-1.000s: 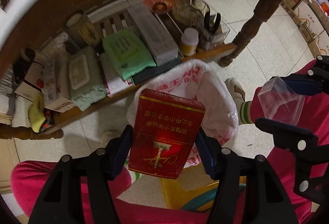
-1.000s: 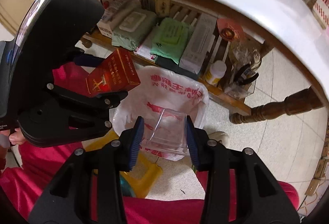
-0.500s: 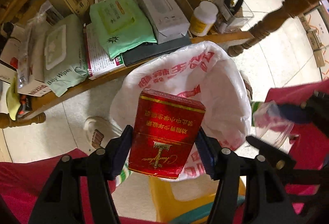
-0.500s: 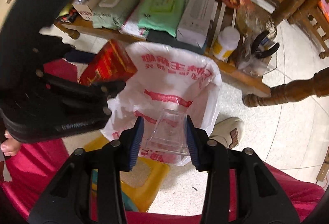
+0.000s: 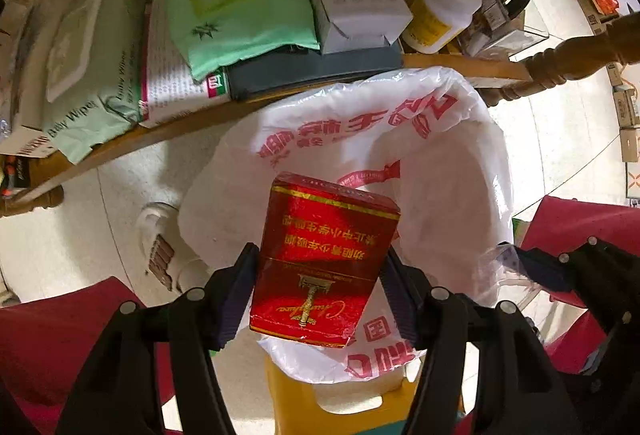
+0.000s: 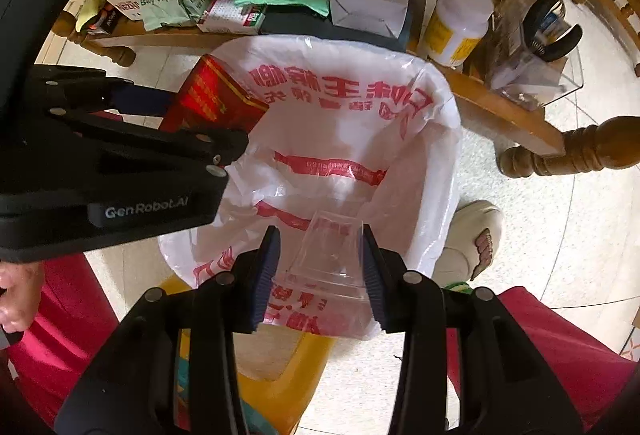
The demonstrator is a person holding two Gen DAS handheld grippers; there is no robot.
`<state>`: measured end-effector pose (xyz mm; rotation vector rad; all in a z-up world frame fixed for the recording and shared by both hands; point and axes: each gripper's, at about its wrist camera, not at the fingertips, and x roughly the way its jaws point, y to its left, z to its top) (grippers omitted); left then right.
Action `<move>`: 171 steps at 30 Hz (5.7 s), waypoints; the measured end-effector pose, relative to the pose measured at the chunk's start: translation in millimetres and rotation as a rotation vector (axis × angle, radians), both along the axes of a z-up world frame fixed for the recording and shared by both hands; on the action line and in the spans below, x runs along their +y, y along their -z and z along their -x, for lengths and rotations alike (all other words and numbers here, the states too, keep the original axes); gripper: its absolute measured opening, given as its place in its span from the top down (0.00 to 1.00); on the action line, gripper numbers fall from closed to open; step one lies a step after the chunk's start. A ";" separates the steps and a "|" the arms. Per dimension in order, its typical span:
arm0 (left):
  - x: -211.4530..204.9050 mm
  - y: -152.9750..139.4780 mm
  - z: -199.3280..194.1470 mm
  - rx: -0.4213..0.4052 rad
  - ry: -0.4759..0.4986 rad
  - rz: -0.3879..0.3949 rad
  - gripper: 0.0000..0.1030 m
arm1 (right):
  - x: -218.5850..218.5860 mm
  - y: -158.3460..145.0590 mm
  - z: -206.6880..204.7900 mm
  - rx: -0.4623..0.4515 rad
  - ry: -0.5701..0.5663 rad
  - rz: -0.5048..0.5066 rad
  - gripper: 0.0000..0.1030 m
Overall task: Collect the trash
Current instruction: 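Open the left gripper to drop the red pack while the right gripper releases the lid into the bag, then raise both tools from the bag back over the table, then grasp the white-and-blue box with the left gripper while the right gripper approaches the blue medicine box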
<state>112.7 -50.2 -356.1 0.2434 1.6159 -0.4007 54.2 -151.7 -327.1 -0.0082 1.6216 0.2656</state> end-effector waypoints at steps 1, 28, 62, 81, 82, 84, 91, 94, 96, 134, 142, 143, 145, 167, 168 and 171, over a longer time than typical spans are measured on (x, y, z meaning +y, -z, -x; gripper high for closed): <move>-1.2 2.5 -1.8 0.008 -0.004 0.003 0.42 | -0.7 3.3 -0.9 0.005 0.007 -0.003 0.61; -14.8 52.0 0.4 0.083 0.010 -0.060 0.41 | -3.8 45.5 -7.9 0.085 0.046 -0.028 0.61; 24.0 -64.3 49.5 -0.065 0.062 -0.013 0.18 | -2.7 -57.6 21.5 -0.077 -0.126 -0.035 0.28; 55.4 -450.2 17.9 -0.562 0.574 0.098 0.08 | -71.5 -444.2 -45.5 -0.655 -0.272 -0.055 0.10; 53.9 -457.4 16.4 -0.565 0.612 0.085 0.08 | -73.7 -450.9 -47.3 -0.665 -0.269 -0.057 0.10; 46.5 -462.6 16.9 -0.571 0.688 0.059 0.08 | -81.9 -464.8 -53.4 -0.678 -0.259 -0.072 0.10; 33.8 -457.8 9.4 -0.582 0.890 -0.004 0.08 | -104.1 -488.9 -93.0 -0.706 -0.242 -0.055 0.10; 29.5 -452.1 -7.2 -0.542 0.911 -0.015 0.08 | -112.0 -488.8 -111.8 -0.704 -0.226 -0.050 0.10; 27.5 -447.1 -19.9 -0.511 0.914 -0.018 0.08 | -116.5 -488.3 -123.6 -0.705 -0.215 -0.044 0.10; -13.1 -292.1 -150.5 -0.123 1.040 0.007 0.08 | -42.3 -309.3 -297.4 -0.260 -0.674 0.020 0.10; -10.1 -275.1 -164.7 -0.071 1.059 0.058 0.08 | -27.8 -269.1 -314.6 -0.163 -0.761 0.032 0.10; -9.0 -273.9 -166.3 -0.071 1.060 0.063 0.08 | -27.3 -265.6 -316.7 -0.157 -0.763 0.035 0.10; -6.5 -272.0 -168.1 -0.067 1.064 0.076 0.08 | -27.8 -259.7 -320.7 -0.145 -0.768 0.033 0.10; 30.0 -289.6 -204.7 -0.068 0.986 0.222 0.14 | -23.2 -236.8 -321.4 -0.099 -0.784 0.000 0.10; 33.9 -288.9 -205.9 -0.064 0.980 0.229 0.15 | -23.9 -236.4 -321.7 -0.100 -0.781 -0.004 0.10; 39.8 -292.3 -209.3 -0.076 0.977 0.244 0.18 | -27.6 -237.2 -321.3 -0.105 -0.786 -0.008 0.10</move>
